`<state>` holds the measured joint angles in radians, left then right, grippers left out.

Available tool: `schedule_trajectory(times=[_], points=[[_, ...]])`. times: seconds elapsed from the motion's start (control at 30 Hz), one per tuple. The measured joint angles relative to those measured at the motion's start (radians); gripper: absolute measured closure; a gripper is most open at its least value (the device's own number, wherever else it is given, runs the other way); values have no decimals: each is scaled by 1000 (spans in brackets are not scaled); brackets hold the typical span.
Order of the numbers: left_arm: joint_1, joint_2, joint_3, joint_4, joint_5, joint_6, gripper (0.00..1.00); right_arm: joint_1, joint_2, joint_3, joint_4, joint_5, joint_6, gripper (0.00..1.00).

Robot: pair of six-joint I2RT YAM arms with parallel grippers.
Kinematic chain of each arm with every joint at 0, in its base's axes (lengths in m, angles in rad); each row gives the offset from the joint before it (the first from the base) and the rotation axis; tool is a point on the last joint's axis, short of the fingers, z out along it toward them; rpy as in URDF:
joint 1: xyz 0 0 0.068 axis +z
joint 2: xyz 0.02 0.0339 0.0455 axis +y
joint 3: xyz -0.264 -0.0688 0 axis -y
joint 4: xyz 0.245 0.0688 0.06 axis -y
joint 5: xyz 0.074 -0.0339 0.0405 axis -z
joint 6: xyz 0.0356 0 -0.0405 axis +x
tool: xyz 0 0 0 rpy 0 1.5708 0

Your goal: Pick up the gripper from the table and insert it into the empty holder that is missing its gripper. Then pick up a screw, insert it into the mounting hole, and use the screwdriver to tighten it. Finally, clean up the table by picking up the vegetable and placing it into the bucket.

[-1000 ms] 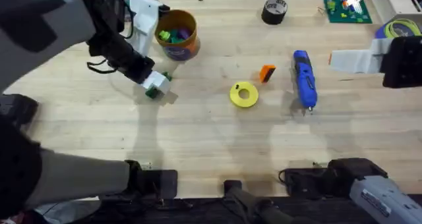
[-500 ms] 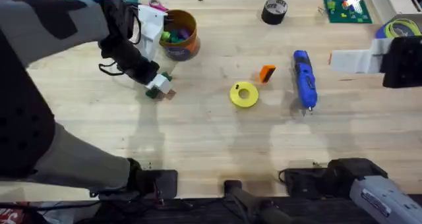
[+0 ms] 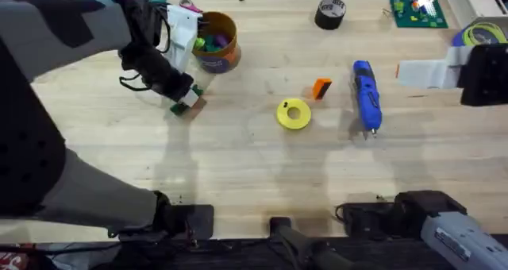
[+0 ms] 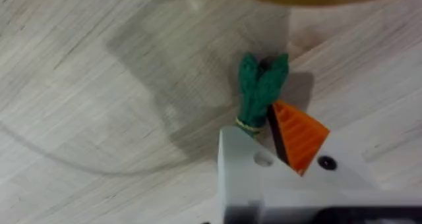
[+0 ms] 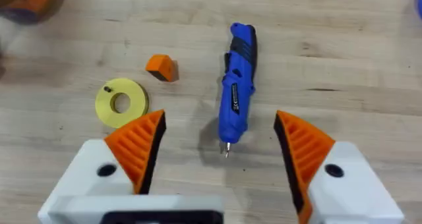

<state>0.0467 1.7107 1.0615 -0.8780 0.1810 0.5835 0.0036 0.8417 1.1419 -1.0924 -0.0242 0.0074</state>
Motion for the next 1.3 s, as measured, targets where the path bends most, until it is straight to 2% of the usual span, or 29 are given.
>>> schedule_trajectory(times=[0.27, 0.43, 0.67, 0.8, 1.1, 1.3], points=[[0, 0, 7, -12, -2, -6, 996, 0, 0, 0, 0, 0, 0, 5], [0, -14, 87, -96, -4, -16, 996, 0, 0, 0, 0, 0, 0, 5], [0, -144, 233, -216, 10, -17, 996, 0, 0, 0, 0, 0, 0, 5], [0, -227, 287, -248, 18, -20, 996, 0, 0, 0, -1, 0, 0, 5], [0, -377, 297, -257, 26, -36, 996, 0, 0, 0, -12, 0, 0, 5], [0, -425, 297, -259, 29, -41, 996, 0, 0, 0, -14, 0, 0, 5]])
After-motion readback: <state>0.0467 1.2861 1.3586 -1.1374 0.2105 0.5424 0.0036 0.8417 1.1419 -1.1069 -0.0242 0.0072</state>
